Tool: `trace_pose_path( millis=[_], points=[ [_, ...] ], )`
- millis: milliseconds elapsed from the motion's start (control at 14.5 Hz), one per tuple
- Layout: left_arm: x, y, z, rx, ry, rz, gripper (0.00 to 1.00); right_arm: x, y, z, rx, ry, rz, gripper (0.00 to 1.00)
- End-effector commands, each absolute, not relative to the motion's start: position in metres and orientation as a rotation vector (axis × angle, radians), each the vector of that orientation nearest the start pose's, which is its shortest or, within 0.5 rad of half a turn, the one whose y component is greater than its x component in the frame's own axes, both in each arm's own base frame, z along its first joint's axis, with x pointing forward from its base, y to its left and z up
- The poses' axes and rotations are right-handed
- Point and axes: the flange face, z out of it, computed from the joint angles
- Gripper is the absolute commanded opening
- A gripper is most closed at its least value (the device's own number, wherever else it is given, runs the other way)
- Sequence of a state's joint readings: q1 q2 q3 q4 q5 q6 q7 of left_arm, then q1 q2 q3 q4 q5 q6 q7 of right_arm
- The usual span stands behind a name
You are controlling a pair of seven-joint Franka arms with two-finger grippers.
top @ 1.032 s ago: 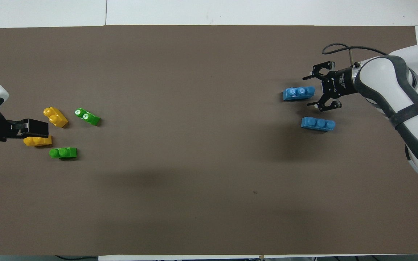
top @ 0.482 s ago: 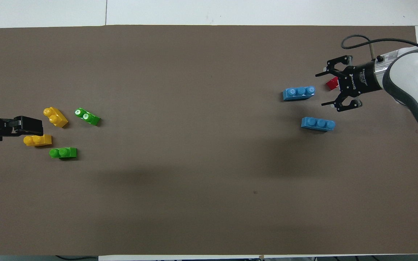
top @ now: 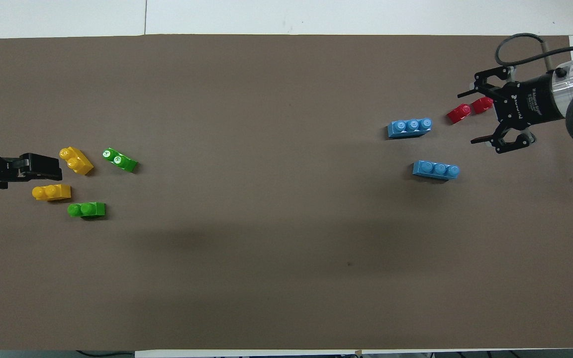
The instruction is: Remove green block with left arm and hold with right
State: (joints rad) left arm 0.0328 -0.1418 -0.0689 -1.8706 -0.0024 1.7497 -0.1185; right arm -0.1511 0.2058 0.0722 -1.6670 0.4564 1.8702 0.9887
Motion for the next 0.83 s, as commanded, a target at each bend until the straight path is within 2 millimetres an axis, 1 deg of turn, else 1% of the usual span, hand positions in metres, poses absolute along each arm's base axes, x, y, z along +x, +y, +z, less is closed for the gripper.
trace_pose_path(
  millis=[0, 138, 275, 413, 551, 757],
  points=[
    [0.529, -0.022, 0.596, -3.169, -0.201, -0.102, 1.00, 0.609, -0.016, 0.534, -2.357, 1.385, 0.183, 0.96],
    [0.532, -0.021, 0.602, -3.170, -0.194, -0.068, 1.00, 0.597, -0.012, 0.559, -2.435, 1.265, 0.126, 0.96],
    [0.531, -0.021, 0.601, -3.169, -0.192, -0.066, 1.00, 0.582, -0.004, 0.581, -2.532, 1.149, 0.083, 0.97],
    [0.531, -0.022, 0.599, -3.170, -0.190, -0.063, 1.00, 0.567, 0.012, 0.600, -2.645, 1.011, 0.049, 0.98],
    [0.530, -0.023, 0.599, -3.169, -0.187, -0.058, 1.00, 0.555, 0.015, 0.620, -2.750, 0.861, -0.006, 0.98],
    [0.530, -0.023, 0.599, -3.169, -0.187, -0.058, 1.00, 0.543, 0.014, 0.635, -2.882, 0.560, -0.015, 0.99]
  ],
)
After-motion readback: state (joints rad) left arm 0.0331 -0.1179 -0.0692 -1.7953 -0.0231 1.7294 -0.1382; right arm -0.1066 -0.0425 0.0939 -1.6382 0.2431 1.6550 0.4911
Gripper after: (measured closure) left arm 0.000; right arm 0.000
